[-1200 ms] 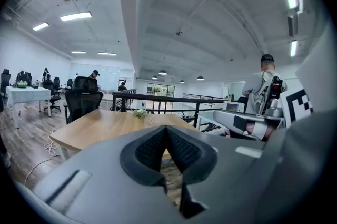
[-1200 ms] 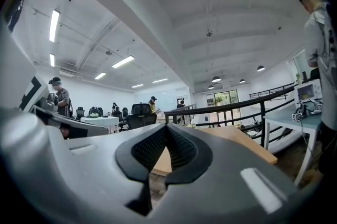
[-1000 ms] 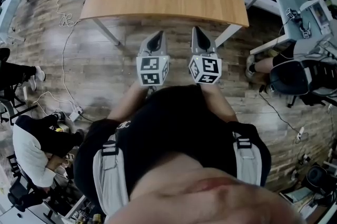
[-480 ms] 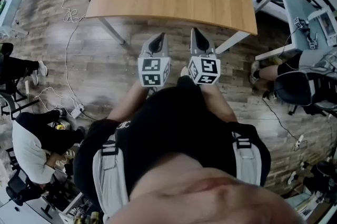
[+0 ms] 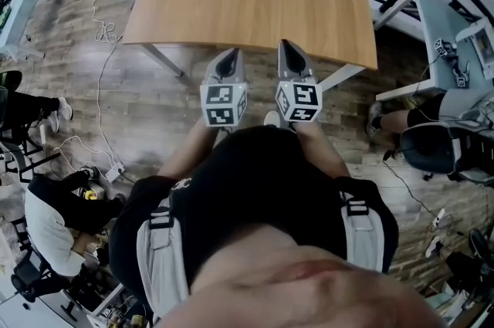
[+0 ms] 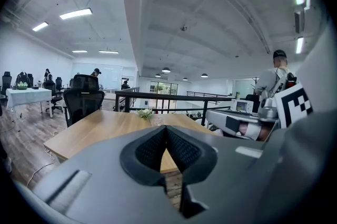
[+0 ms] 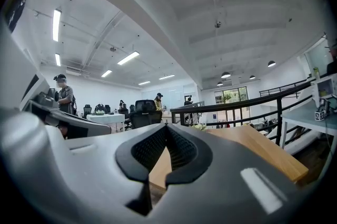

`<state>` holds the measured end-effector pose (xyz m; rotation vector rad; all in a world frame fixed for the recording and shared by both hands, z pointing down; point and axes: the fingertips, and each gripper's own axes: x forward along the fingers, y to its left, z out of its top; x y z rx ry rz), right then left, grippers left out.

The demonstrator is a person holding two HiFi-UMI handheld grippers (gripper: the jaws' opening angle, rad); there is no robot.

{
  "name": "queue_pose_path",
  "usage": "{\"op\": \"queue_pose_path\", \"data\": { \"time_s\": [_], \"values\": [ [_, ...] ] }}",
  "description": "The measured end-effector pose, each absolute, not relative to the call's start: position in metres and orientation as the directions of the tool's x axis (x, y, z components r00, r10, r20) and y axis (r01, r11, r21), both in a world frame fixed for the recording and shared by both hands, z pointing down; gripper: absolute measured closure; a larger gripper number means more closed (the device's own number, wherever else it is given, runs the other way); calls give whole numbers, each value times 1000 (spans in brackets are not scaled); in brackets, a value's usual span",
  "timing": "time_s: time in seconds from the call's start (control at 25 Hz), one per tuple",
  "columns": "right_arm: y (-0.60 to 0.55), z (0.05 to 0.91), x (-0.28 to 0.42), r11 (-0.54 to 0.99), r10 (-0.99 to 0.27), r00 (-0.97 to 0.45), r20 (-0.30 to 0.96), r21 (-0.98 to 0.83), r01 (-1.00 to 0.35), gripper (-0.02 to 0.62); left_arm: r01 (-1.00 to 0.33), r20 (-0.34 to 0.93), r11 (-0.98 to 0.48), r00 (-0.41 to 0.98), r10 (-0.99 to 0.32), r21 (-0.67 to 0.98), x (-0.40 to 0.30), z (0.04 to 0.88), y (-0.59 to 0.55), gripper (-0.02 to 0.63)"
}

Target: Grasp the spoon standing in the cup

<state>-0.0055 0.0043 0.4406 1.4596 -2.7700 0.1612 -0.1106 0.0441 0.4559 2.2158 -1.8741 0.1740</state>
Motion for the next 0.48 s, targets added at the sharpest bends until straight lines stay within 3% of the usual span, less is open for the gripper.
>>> {"op": "queue_pose_path", "data": {
  "time_s": [0.48],
  "values": [
    [-81, 446, 33, 593, -797, -599, 78, -91, -800, 595, -987, 271, -126, 149, -951, 99, -68, 461, -39, 594]
  ]
}}
